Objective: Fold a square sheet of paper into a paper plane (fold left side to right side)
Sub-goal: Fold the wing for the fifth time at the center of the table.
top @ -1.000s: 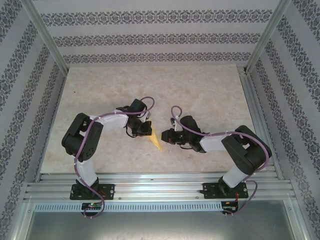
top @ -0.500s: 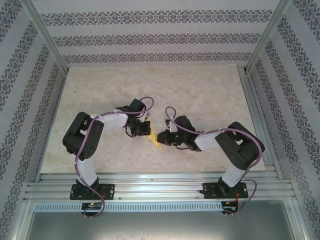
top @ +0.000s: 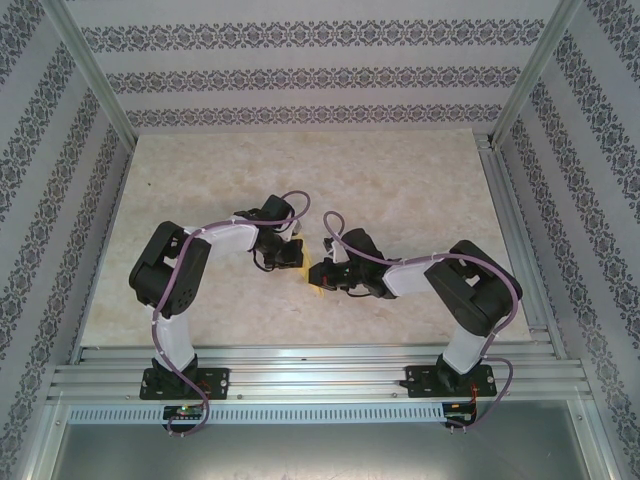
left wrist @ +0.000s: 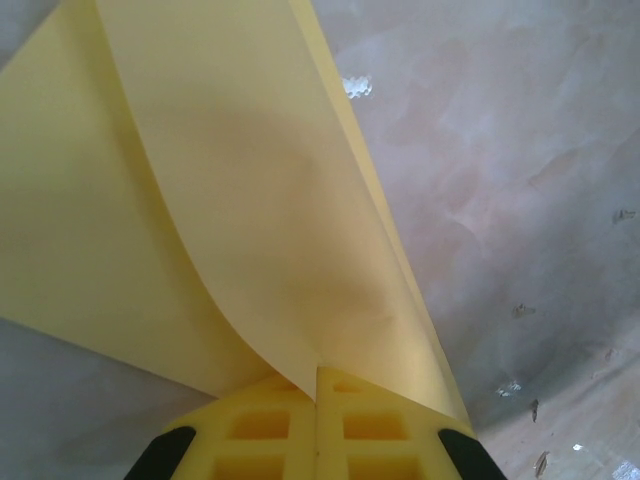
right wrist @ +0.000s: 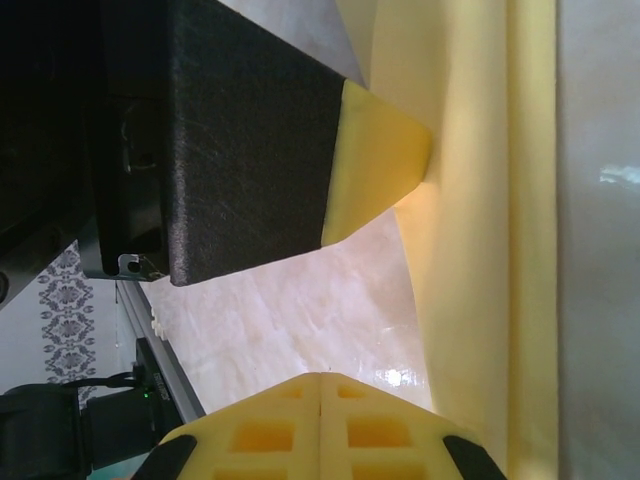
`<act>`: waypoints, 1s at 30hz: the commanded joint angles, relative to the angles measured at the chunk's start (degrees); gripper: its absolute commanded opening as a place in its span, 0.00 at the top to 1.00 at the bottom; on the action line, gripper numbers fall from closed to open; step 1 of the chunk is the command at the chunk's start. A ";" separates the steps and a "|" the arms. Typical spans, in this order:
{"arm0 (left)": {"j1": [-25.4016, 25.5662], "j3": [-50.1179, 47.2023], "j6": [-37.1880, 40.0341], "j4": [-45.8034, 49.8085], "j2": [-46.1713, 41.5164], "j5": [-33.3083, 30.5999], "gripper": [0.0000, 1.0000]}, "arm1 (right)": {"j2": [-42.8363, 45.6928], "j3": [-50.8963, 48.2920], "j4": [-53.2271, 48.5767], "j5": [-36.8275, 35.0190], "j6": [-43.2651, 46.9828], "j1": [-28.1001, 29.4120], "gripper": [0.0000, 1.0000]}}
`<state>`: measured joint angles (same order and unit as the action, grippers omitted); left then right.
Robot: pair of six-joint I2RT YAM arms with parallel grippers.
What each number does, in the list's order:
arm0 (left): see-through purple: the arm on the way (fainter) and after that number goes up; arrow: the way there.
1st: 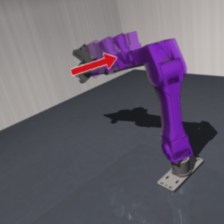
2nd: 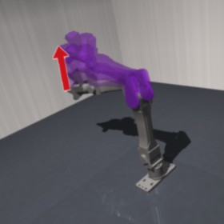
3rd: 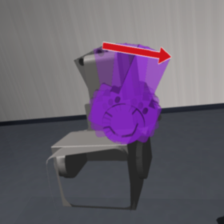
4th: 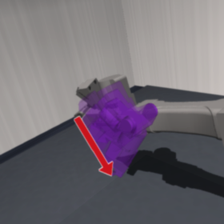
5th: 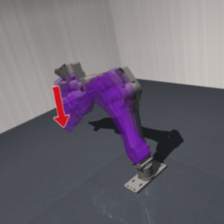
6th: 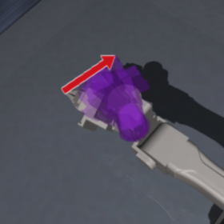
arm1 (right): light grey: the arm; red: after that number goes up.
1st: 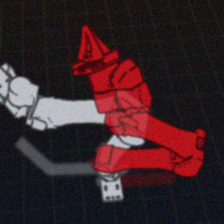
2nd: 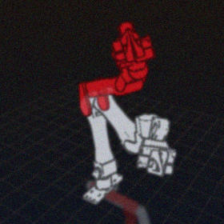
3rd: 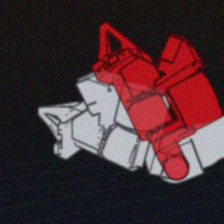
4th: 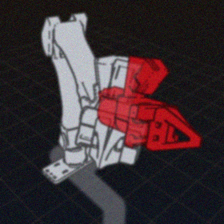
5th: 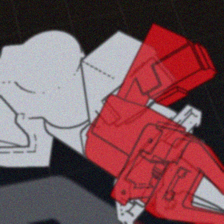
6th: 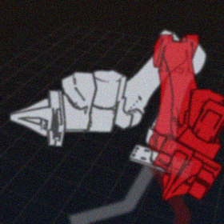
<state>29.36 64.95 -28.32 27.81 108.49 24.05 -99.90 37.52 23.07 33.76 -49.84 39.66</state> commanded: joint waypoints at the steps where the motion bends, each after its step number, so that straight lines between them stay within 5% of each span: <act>1: -0.40 1.46 2.29 1.77 1.38 -1.59 1.00 | -1.26 0.50 -0.46 -0.16 0.00 -0.04 0.96; 30: -0.50 3.61 2.98 3.30 4.11 -4.59 1.00 | -2.63 -1.75 -1.68 0.04 -0.19 -1.47 0.95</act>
<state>29.36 67.85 -26.35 29.95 110.32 23.44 -103.59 36.84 23.09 34.02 -50.54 38.48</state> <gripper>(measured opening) 0.051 0.048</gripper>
